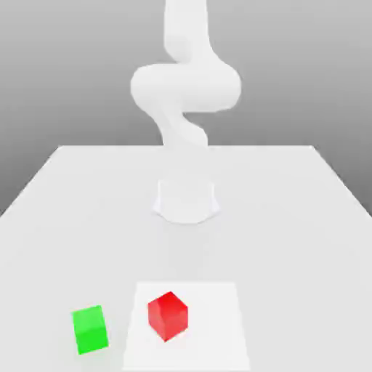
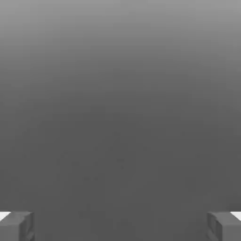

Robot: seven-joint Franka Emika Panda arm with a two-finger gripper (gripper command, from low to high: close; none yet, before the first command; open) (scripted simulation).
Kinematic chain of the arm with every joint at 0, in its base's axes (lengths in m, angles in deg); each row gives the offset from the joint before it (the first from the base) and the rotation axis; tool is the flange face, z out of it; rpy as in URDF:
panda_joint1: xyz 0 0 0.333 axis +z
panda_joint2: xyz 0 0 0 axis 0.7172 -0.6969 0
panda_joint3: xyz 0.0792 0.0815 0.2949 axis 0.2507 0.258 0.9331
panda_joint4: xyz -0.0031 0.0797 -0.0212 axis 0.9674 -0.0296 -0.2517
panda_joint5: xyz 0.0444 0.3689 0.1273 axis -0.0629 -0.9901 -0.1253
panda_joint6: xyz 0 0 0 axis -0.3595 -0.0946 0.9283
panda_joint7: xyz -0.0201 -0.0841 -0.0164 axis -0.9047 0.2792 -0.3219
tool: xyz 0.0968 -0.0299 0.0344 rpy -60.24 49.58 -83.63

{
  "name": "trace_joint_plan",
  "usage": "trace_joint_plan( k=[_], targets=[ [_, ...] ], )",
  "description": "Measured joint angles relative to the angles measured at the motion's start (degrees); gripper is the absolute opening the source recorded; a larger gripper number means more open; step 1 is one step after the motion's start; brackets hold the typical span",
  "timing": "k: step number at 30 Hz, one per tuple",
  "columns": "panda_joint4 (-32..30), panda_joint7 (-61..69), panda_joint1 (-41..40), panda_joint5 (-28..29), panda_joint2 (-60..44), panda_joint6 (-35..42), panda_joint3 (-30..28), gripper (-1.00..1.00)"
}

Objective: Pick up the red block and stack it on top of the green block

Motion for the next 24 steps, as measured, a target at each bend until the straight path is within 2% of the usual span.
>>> trace_joint_plan(
  k=[14,21,24],
  targets=[
    [-12.79,27.18,6.62,-2.11,-29.47,-15.31,-8.9,0.0],
    [-18.81,39.9,6.42,-2.82,-43.97,-23.02,-9.83,0.0],
    [-18.65,43.11,5.24,-5.46,-50.18,-27.77,-8.13,0.0]
  ],
)
